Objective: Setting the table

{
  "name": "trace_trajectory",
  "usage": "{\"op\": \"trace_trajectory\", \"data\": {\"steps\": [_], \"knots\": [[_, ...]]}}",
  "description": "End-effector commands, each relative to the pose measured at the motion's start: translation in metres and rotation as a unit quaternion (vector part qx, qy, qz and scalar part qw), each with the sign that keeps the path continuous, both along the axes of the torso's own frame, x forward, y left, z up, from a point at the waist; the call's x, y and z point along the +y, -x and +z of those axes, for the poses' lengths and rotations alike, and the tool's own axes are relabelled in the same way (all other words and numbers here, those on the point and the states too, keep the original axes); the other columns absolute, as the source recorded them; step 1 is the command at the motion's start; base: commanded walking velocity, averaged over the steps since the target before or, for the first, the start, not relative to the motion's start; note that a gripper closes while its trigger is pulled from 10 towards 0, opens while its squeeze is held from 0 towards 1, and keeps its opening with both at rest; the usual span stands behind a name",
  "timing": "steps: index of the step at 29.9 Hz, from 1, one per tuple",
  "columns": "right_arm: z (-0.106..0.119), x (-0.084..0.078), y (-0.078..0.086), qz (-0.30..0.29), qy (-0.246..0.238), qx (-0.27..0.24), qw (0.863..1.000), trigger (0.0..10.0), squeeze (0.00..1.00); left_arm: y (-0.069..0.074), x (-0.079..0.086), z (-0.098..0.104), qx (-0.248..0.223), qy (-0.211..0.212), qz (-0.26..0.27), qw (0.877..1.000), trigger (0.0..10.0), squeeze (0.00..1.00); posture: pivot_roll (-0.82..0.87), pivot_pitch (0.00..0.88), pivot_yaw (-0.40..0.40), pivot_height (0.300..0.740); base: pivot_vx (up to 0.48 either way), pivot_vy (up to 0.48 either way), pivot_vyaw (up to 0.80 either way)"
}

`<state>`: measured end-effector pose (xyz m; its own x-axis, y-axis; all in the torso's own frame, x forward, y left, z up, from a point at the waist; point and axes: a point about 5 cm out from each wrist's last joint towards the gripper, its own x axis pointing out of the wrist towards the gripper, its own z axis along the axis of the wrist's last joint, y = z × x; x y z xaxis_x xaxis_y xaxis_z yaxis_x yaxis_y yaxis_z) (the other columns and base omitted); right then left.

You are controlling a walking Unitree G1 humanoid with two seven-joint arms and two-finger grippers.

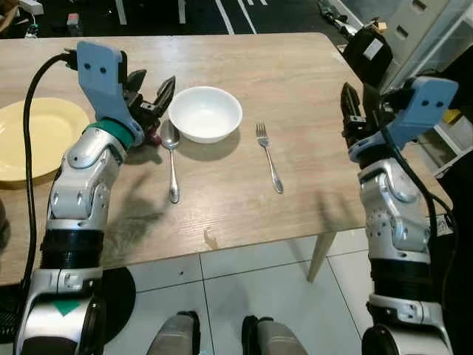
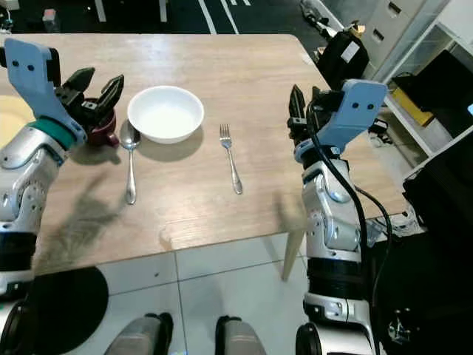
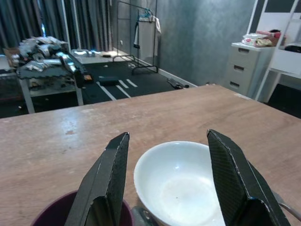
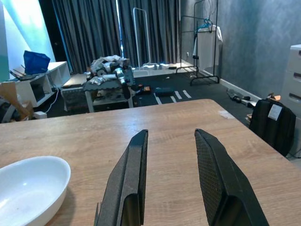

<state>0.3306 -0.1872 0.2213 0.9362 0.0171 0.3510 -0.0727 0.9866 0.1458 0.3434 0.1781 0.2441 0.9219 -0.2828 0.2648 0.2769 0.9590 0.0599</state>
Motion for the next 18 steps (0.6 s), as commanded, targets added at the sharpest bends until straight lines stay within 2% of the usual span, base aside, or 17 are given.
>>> {"op": "trace_trajectory", "data": {"steps": [1,2,6,11,18], "knots": [[-0.002,-0.007,0.002,-0.017,-0.002,0.000,1.000,10.0,0.00,0.004,0.000,-0.005,0.004,-0.005,0.010,1.000,10.0,0.00,0.07,0.000,-0.029,0.740,0.000,0.000,0.00],[-0.005,-0.008,0.001,-0.022,-0.009,0.004,1.000,10.0,0.00,0.006,0.007,-0.007,0.008,0.000,0.026,1.000,10.0,0.00,0.06,0.000,-0.031,0.740,0.000,0.000,0.00],[-0.009,-0.006,0.000,-0.024,-0.008,0.010,1.000,10.0,0.00,0.004,0.014,-0.013,0.015,0.005,0.054,0.998,10.0,0.00,0.06,0.000,-0.022,0.740,0.000,0.000,0.00],[-0.009,-0.009,0.000,-0.036,-0.007,0.010,0.999,10.0,0.00,-0.002,0.013,-0.015,0.015,0.000,0.059,0.998,10.0,0.00,0.04,0.000,-0.022,0.740,0.000,0.000,0.00],[-0.011,-0.013,0.002,-0.044,-0.004,0.014,0.999,10.0,0.00,0.000,0.011,-0.017,0.015,-0.001,0.064,0.998,10.0,0.00,0.04,0.000,-0.026,0.740,0.000,0.000,0.00]]}}
